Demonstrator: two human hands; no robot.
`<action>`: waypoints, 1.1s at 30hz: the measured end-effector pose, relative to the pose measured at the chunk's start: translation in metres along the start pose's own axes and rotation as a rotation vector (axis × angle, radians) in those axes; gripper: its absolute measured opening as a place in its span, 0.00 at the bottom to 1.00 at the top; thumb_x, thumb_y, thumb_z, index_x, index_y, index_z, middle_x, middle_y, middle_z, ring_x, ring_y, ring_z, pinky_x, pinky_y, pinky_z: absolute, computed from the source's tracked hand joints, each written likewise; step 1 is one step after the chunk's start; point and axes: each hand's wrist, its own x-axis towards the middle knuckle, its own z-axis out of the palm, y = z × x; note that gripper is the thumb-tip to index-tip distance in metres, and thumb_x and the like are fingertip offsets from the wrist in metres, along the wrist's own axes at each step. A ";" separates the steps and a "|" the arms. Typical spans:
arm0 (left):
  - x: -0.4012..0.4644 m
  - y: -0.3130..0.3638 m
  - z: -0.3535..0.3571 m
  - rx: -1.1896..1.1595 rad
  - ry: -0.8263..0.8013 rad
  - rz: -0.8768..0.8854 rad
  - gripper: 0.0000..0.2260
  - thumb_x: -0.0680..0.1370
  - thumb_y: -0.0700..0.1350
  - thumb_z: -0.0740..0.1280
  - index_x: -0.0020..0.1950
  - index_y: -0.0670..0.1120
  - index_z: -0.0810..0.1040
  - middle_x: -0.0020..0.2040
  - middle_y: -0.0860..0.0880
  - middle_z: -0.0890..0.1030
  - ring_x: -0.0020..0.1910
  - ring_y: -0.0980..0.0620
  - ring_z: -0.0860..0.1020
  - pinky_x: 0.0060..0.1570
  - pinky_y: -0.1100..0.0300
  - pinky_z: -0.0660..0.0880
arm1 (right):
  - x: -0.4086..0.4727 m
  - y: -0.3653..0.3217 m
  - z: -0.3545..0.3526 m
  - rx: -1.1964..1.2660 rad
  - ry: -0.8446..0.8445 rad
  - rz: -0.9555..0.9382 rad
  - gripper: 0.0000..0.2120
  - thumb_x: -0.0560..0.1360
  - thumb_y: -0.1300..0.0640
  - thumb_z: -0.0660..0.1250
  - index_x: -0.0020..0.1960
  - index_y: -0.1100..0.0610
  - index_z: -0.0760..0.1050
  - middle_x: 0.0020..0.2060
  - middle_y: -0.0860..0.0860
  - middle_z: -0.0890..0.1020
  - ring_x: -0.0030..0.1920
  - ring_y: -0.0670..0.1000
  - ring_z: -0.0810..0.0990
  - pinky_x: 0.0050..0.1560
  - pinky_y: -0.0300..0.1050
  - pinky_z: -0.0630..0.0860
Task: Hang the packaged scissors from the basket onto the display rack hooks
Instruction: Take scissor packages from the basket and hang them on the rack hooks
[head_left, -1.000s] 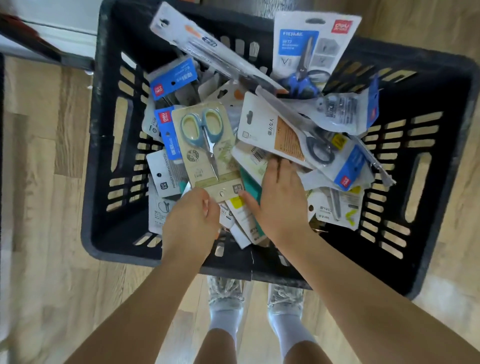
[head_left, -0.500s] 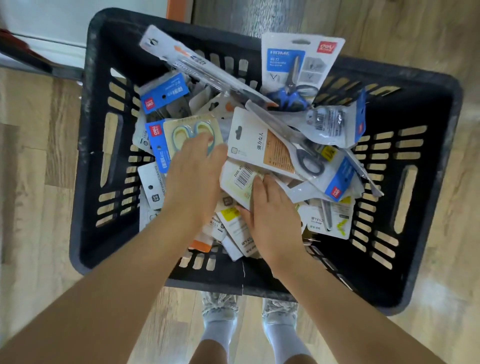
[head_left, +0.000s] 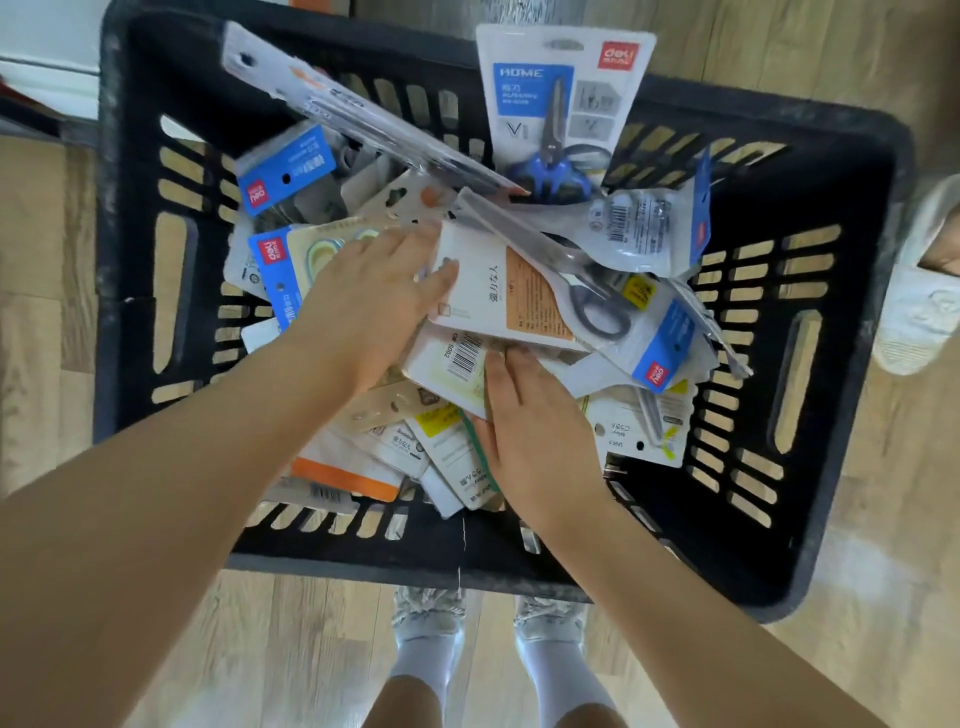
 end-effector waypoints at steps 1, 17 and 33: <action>-0.005 -0.002 -0.001 -0.030 0.046 0.045 0.27 0.79 0.40 0.62 0.77 0.47 0.57 0.78 0.41 0.50 0.75 0.41 0.53 0.70 0.48 0.55 | -0.002 0.000 -0.004 -0.020 -0.007 -0.011 0.22 0.74 0.52 0.56 0.60 0.65 0.76 0.53 0.61 0.81 0.53 0.60 0.81 0.51 0.50 0.78; -0.097 -0.034 -0.061 -1.117 0.401 -0.179 0.09 0.74 0.51 0.67 0.50 0.48 0.80 0.48 0.60 0.81 0.52 0.61 0.78 0.57 0.59 0.75 | -0.042 0.003 -0.085 0.795 -0.063 0.391 0.13 0.80 0.55 0.58 0.36 0.52 0.69 0.24 0.40 0.72 0.27 0.39 0.69 0.31 0.32 0.64; -0.073 -0.067 -0.004 -1.553 0.124 -0.816 0.07 0.79 0.47 0.63 0.54 0.47 0.76 0.47 0.51 0.80 0.43 0.55 0.79 0.40 0.64 0.76 | -0.012 0.033 -0.071 1.406 -0.070 1.097 0.30 0.70 0.39 0.65 0.69 0.48 0.67 0.67 0.51 0.73 0.66 0.57 0.72 0.66 0.63 0.66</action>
